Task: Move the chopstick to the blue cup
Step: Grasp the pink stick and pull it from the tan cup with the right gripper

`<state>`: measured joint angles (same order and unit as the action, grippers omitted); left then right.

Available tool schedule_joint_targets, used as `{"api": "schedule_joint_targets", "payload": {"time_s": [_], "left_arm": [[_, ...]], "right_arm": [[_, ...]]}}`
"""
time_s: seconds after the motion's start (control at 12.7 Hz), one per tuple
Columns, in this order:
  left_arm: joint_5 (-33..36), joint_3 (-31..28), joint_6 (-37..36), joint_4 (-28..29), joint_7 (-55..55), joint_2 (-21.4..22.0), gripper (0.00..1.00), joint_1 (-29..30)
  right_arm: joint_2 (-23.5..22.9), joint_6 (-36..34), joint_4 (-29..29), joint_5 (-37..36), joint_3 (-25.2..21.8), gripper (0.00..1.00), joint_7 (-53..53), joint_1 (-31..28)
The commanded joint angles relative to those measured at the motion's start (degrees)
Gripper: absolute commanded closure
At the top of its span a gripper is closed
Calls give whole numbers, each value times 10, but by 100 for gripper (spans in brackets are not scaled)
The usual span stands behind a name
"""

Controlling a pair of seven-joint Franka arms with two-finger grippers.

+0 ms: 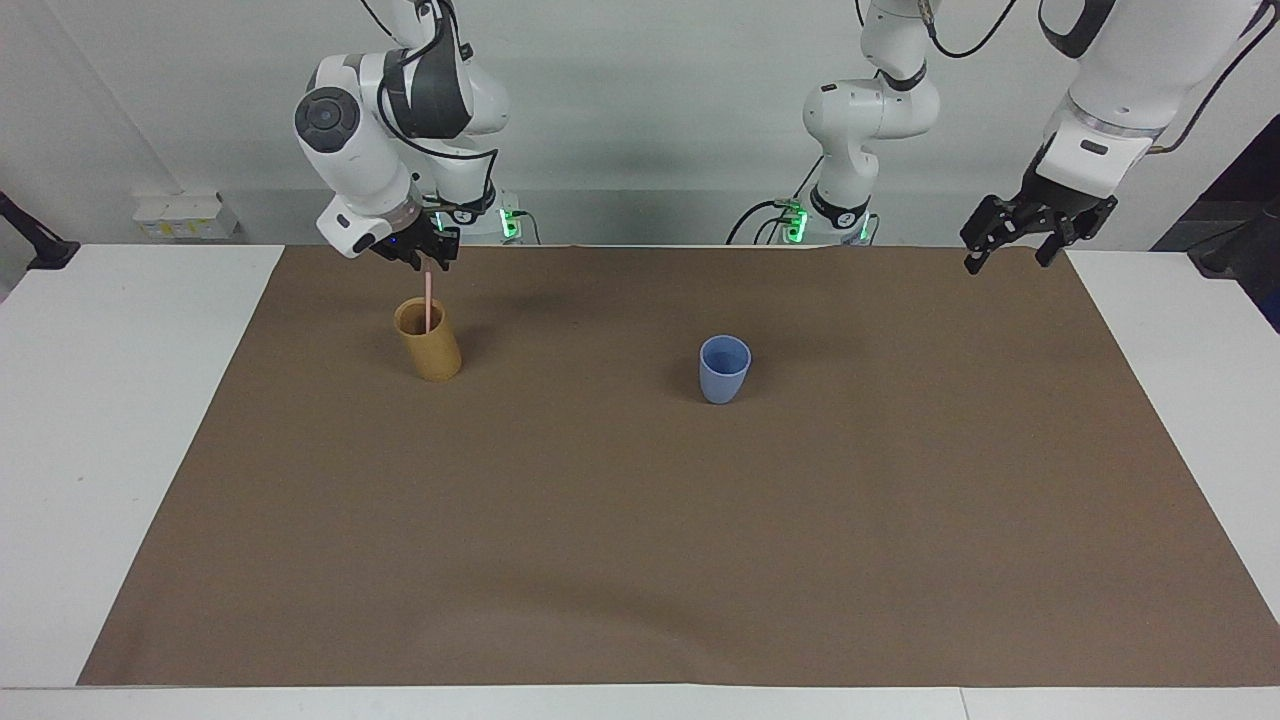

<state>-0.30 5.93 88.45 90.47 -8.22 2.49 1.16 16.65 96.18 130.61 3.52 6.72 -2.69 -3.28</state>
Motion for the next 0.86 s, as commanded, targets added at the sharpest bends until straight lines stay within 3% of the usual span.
{"api": "schedule_joint_targets", "payload": {"time_s": [0.0,0.24,0.79], "left_arm": [[-1,11,-11,5,2,9,0,10],[-1,10,-11,5,1,9,0,2],[-1,3,-10,5,-2,9,0,21]], "right_arm": [[16,13,15,14,1,100,26,-8],[16,9,5,14,-2,100,26,-9],[4,-23,-94,25,-11,100,19,-10]]}}
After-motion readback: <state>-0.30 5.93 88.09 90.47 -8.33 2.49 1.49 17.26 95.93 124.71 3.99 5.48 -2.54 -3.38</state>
